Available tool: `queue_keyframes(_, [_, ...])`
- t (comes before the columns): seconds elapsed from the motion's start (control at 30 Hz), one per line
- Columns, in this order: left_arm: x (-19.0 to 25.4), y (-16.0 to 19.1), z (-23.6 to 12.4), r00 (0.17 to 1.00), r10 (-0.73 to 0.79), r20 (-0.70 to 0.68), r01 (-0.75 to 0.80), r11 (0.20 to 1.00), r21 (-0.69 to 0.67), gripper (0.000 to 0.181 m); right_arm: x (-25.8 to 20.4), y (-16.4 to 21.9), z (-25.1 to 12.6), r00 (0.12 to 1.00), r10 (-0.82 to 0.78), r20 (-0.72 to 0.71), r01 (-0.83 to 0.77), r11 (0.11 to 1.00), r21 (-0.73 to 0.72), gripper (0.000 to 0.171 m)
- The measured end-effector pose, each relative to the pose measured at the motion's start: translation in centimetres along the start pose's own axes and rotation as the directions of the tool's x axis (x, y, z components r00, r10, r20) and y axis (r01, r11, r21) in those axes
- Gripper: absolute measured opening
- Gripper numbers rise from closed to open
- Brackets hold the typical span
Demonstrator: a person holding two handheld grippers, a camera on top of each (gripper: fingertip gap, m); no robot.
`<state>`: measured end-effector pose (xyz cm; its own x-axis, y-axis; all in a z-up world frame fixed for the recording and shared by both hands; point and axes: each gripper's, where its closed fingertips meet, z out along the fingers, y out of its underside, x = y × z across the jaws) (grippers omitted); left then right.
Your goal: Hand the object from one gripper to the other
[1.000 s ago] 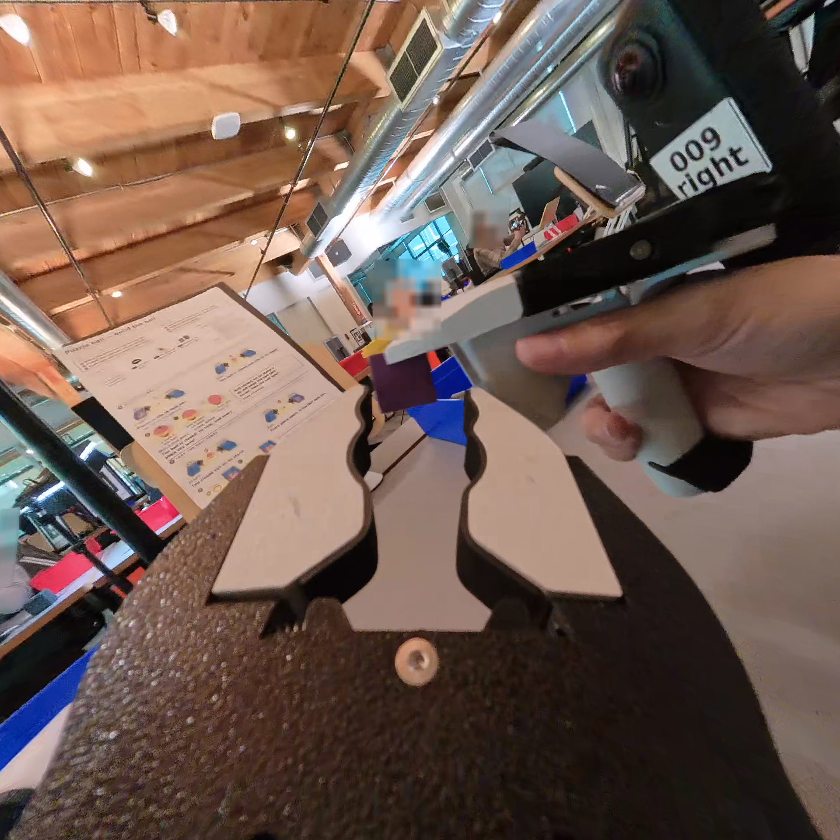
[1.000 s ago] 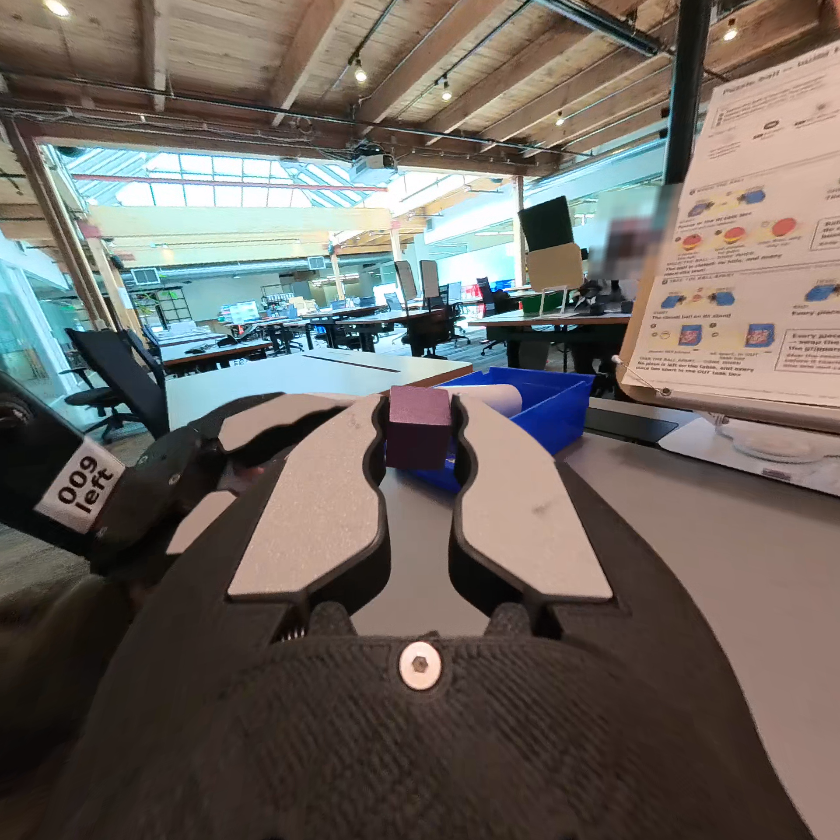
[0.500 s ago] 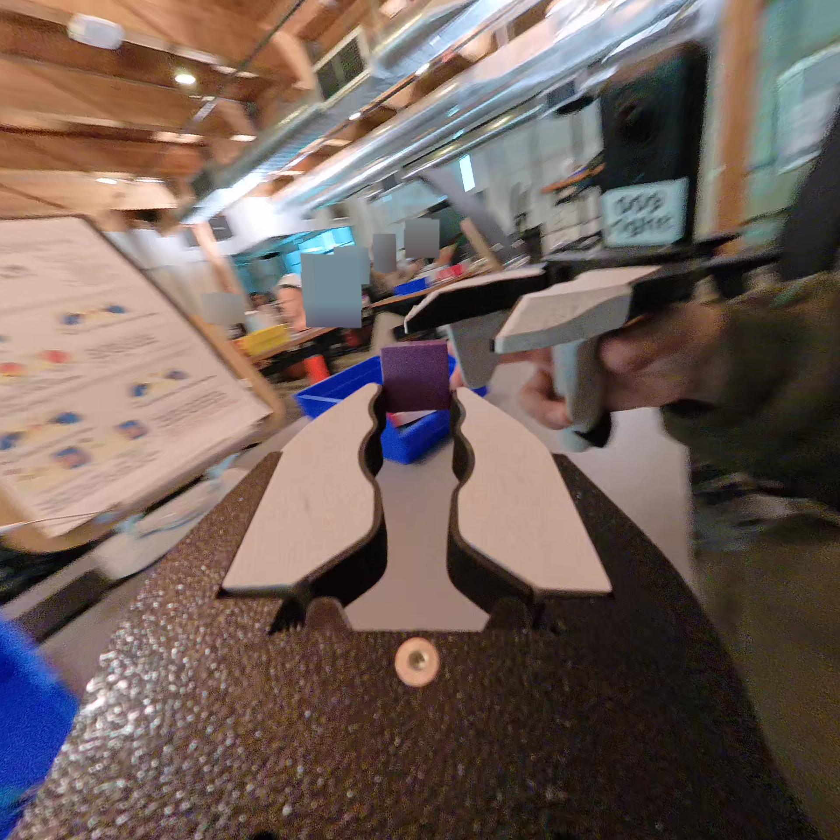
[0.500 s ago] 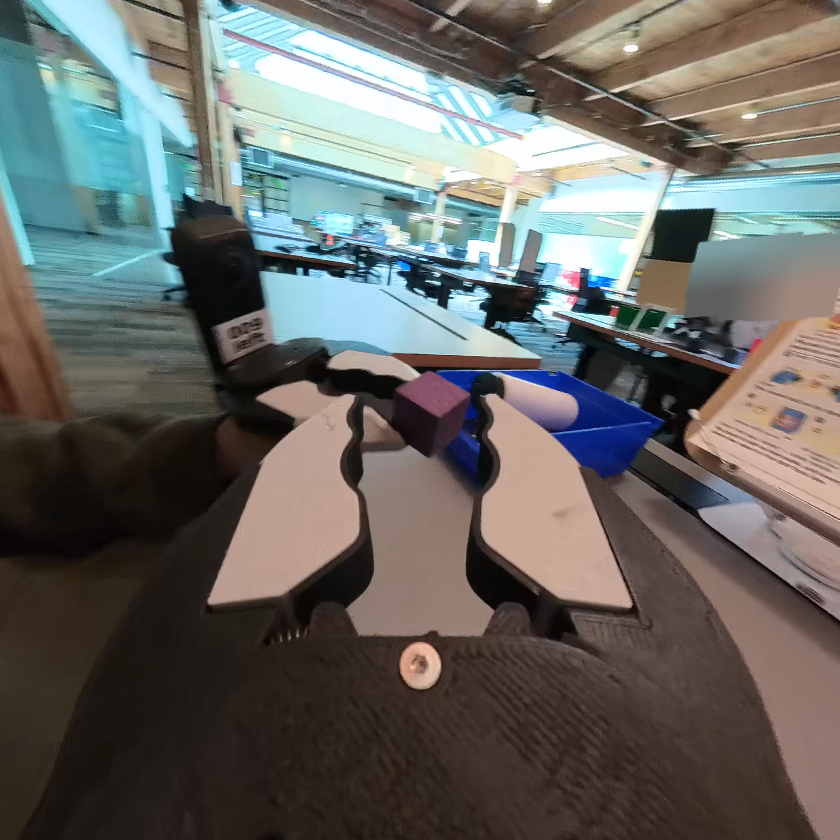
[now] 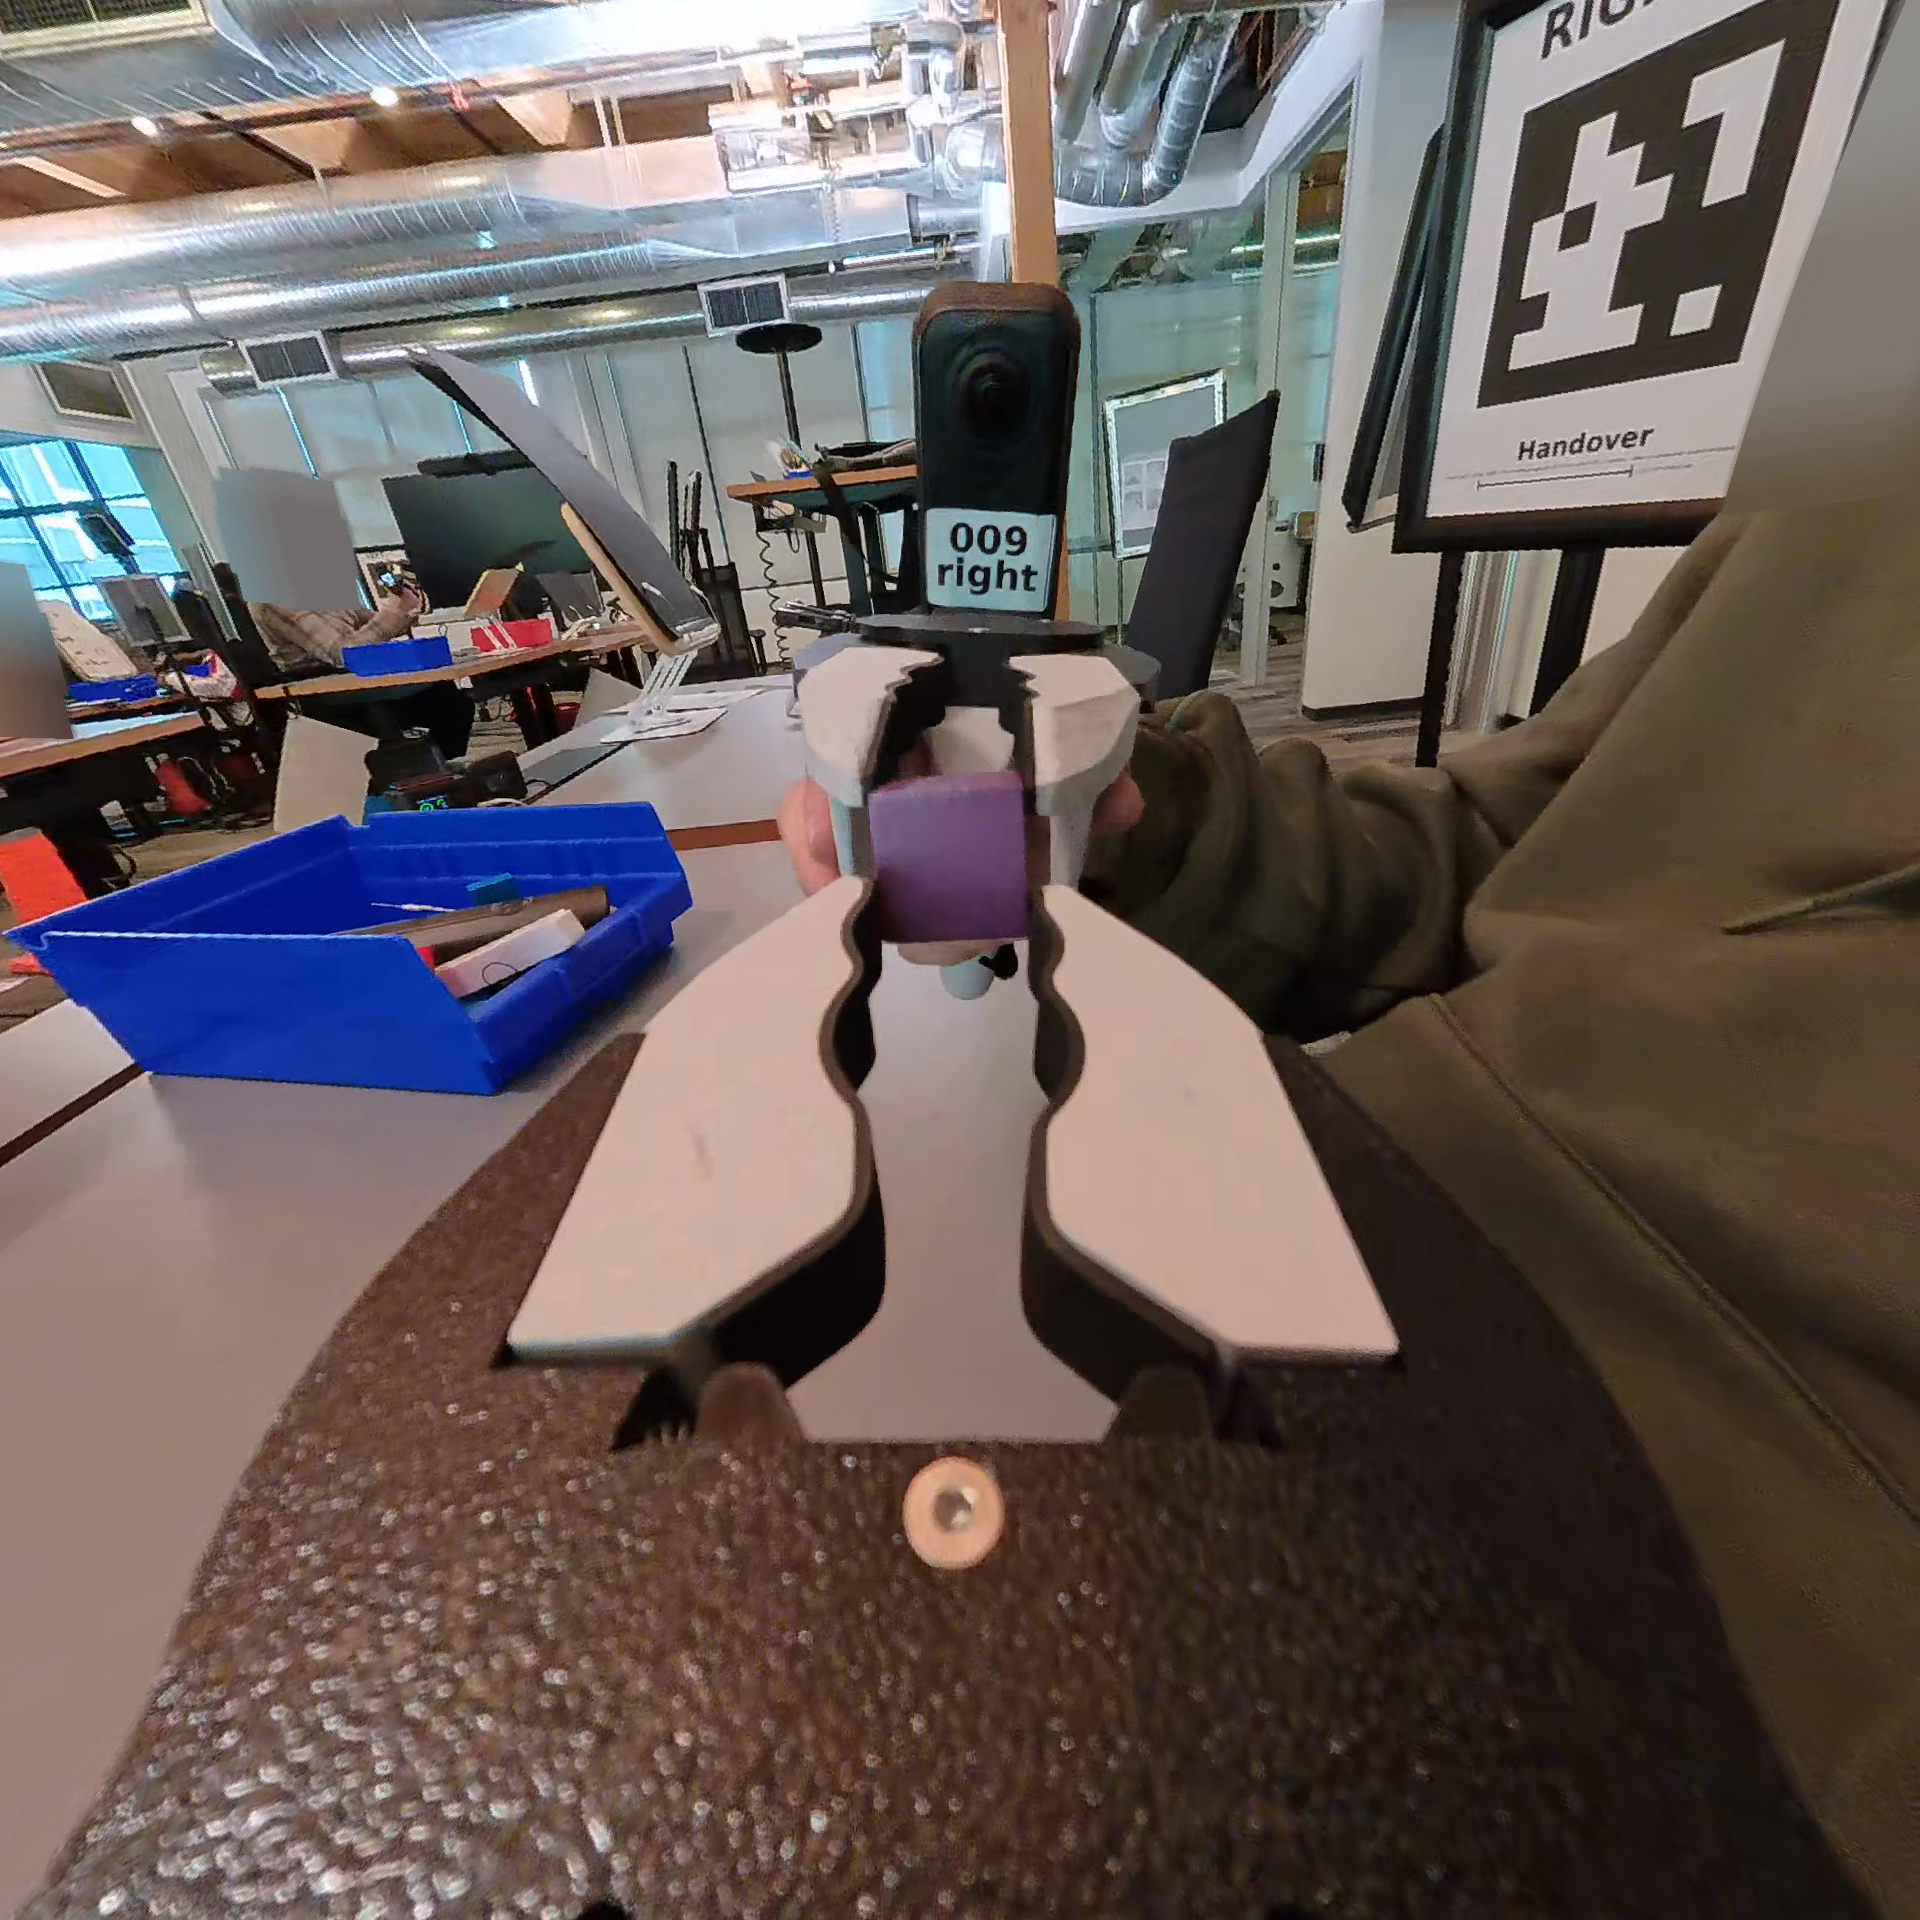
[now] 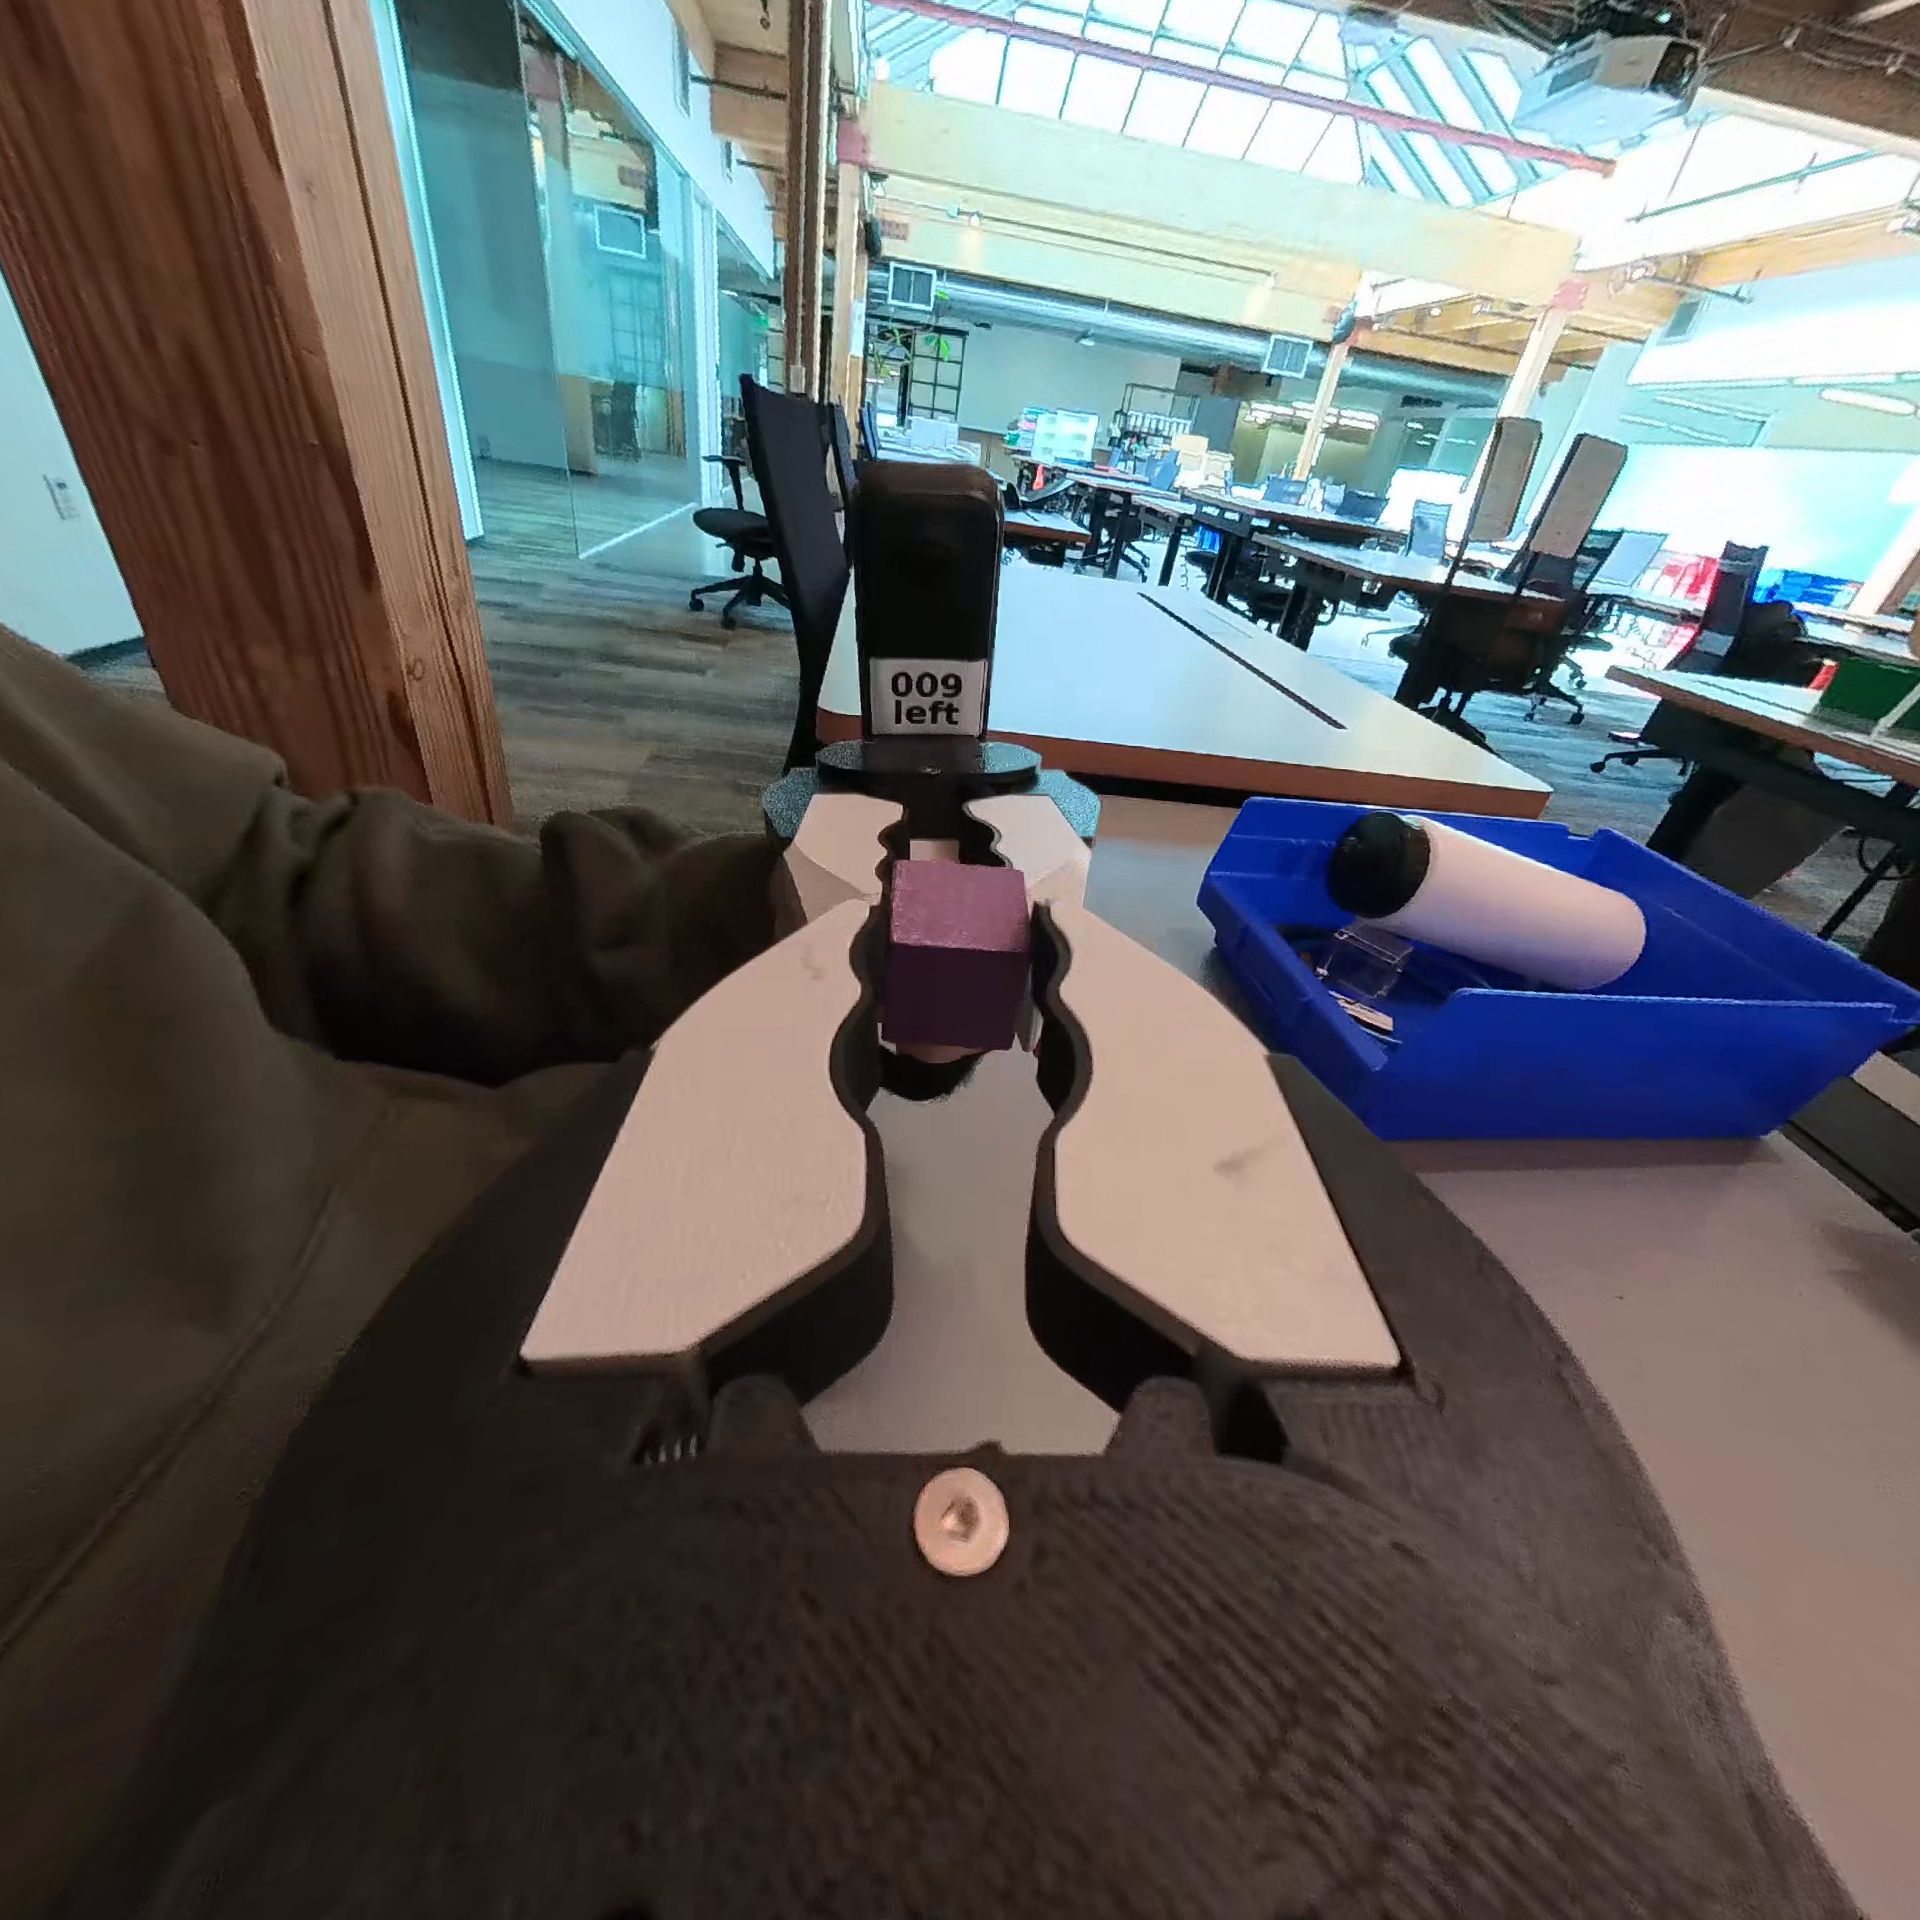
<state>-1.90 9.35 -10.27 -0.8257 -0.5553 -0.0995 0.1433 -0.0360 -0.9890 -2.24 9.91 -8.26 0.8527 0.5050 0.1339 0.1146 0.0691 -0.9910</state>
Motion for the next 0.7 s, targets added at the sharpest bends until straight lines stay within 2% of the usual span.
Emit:
queue_keyframes(0.1, [-0.9,0.0,0.1,0.997,0.021,0.077,-0.02,1.0,-0.01,0.027,0.9,-0.2,0.0,0.999,0.016,-0.05,-0.016,1.0,-0.002,0.026])
queue_keyframes(0.17, [-2.7,-0.4,-0.1,0.969,0.08,0.233,-0.082,0.997,-0.003,0.03,3.0,-0.5,-0.3,0.981,0.047,-0.191,-0.042,0.999,0.029,0.026])
queue_keyframes(0.23, [-3.8,-0.5,-0.2,0.921,0.171,0.35,-0.163,0.985,-0.052,0.035,5.9,-0.8,-1.4,0.913,0.161,-0.374,-0.126,0.985,0.118,0.026])
queue_keyframes(0.27, [-4.2,-0.5,0.0,0.896,0.211,0.391,-0.194,0.978,-0.083,0.038,6.7,-0.8,-1.9,0.881,0.227,-0.416,-0.169,0.97,0.172,0.026])
queue_keyframes(0.33, [-5.2,-0.7,0.2,0.811,0.293,0.507,-0.25,0.956,-0.153,0.037,7.7,-0.7,-2.6,0.831,0.309,-0.462,-0.214,0.945,0.247,0.026])
queue_keyframes(0.47, [-5.8,-1.6,0.6,0.633,0.429,0.644,-0.352,0.901,-0.253,0.035,7.7,-0.6,-2.4,0.797,0.294,-0.527,-0.186,0.95,0.25,0.026])
queue_keyframes(0.6, [-5.8,-0.8,1.4,0.591,0.473,0.653,-0.345,0.88,-0.326,0.04,6.5,-0.7,-1.1,0.819,0.244,-0.519,-0.158,0.966,0.206,0.026])
queue_keyframes(0.7, [-6.1,-1.2,0.7,0.539,0.467,0.701,-0.349,0.881,-0.318,0.027,6.2,-0.5,-0.7,0.819,0.187,-0.542,-0.115,0.98,0.164,0.026])
